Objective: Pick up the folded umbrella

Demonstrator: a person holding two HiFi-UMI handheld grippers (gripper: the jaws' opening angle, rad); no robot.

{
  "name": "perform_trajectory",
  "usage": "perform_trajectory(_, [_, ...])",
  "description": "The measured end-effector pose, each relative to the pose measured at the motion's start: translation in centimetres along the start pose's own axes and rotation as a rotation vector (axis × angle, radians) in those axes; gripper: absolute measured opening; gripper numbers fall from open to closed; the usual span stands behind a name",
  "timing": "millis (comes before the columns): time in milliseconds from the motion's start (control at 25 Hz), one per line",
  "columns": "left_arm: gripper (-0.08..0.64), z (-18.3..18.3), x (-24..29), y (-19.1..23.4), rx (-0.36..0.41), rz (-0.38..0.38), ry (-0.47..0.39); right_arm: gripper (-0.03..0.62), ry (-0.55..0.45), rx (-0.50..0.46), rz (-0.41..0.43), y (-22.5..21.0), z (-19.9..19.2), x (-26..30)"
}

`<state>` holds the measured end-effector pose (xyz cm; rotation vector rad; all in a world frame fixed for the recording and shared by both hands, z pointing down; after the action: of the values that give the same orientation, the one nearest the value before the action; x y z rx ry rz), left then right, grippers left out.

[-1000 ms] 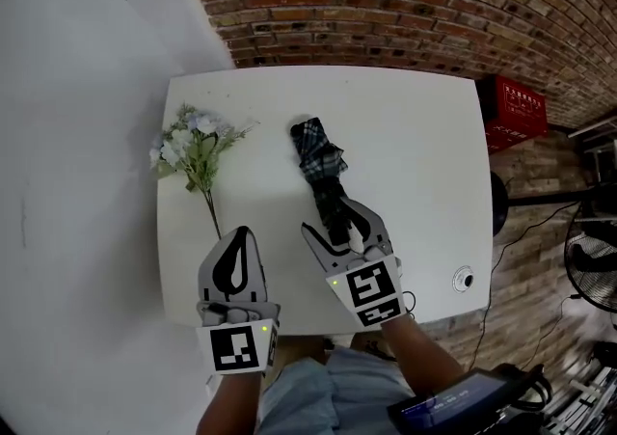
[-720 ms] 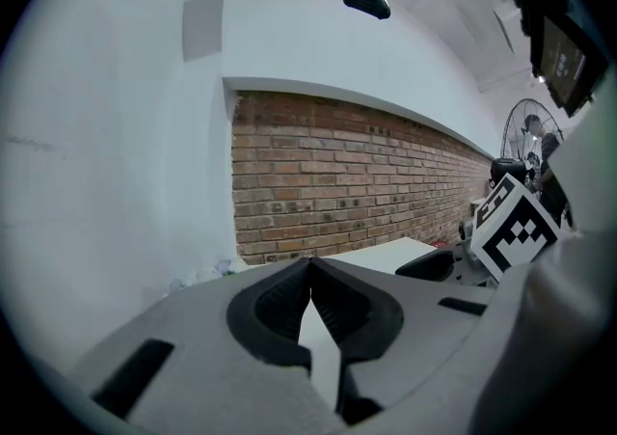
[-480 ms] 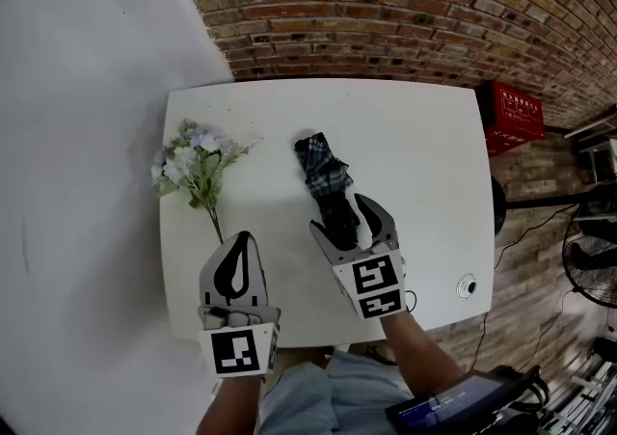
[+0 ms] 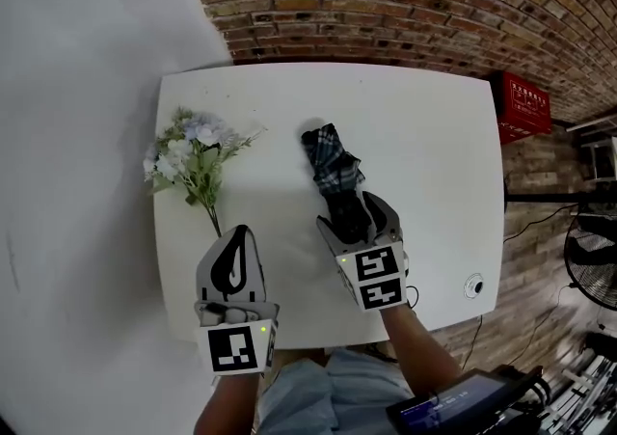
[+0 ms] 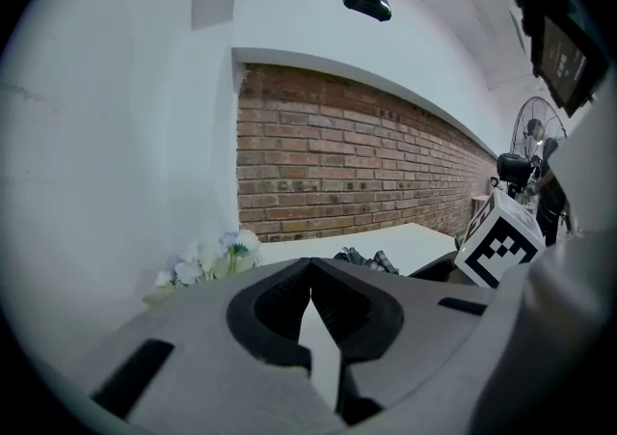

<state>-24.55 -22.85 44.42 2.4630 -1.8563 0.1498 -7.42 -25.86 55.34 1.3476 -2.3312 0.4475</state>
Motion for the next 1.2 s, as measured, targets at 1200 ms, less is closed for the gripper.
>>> perform_trajectory(1200, [0.007,-1.6,1.2,0.9,-0.036,-0.015,-0.014,0.252,0.081,0.004,-0.058,-0.2,-2.0,1.0])
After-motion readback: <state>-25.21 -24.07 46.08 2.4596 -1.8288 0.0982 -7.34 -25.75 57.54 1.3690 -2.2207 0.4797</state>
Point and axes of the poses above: the fingertips, and each gripper's own axes: x forward along the fingers, y to its left, z out of its top, the point moved 3 cm from there along -x, backward along the fingers, and after that the axes turned 13 degrees about -y, right-handed, at the moved point
